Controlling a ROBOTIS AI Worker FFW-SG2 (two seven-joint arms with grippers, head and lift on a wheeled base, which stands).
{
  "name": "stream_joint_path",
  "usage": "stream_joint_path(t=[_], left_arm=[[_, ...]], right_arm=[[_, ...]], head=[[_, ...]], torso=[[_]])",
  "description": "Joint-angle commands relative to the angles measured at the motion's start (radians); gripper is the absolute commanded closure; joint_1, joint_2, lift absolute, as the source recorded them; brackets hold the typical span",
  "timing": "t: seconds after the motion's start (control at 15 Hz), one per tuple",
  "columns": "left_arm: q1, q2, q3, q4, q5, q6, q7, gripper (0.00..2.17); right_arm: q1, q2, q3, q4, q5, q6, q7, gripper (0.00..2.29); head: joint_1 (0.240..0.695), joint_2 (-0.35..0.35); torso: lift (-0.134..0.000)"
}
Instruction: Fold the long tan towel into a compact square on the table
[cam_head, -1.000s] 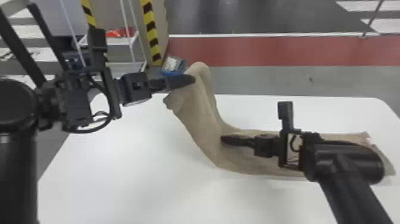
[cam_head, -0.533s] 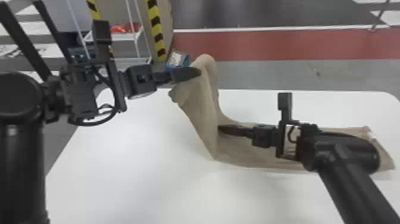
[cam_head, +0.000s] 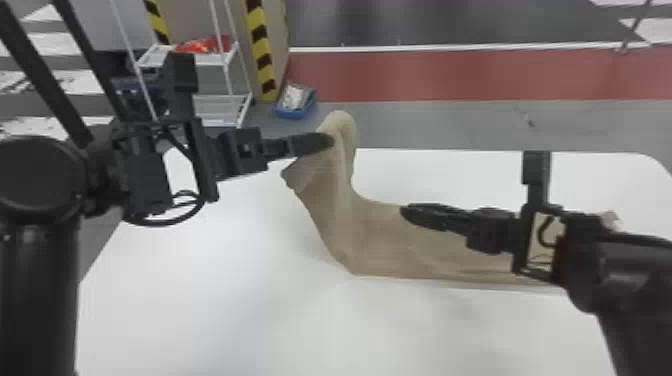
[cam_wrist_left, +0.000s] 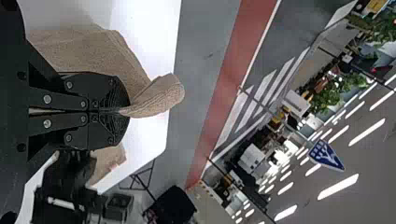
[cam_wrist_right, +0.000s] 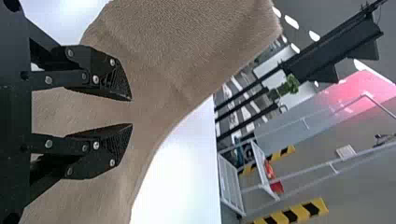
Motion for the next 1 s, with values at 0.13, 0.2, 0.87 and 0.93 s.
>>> stream_joint_path(t=[0.13, 0.2, 0.87, 0.93], left_arm=[[0.001, -0.076, -0.167, -0.028, -0.146, -0.027, 0.065, 1.79], [0.001, -0.098, -0.221, -0.028, -0.186, -0.064, 0.088, 1.79], [-0.001, -0.231, -0.621, 0.173, -0.450, -0.457, 0.256, 1.79], [-0.001, -0.231, -0.634, 0.181, -0.450, -0.454, 0.263, 1.79]], right_arm=[[0.072, -0.105, -0.270, -0.141, 0.071, 0.023, 0.003, 0.05], [0.076, -0.127, -0.333, -0.138, 0.062, -0.001, 0.003, 0.05], [0.185, -0.220, -0.547, -0.052, -0.015, -0.192, 0.007, 0.07], [0.187, -0.220, -0.552, -0.046, -0.015, -0.198, 0.007, 0.07]], head=[[0.695, -0.037], [0.695, -0.087], [0.673, -0.350], [0.676, -0.350]], torso=[[-0.124], [-0.124], [-0.124], [-0.124]])
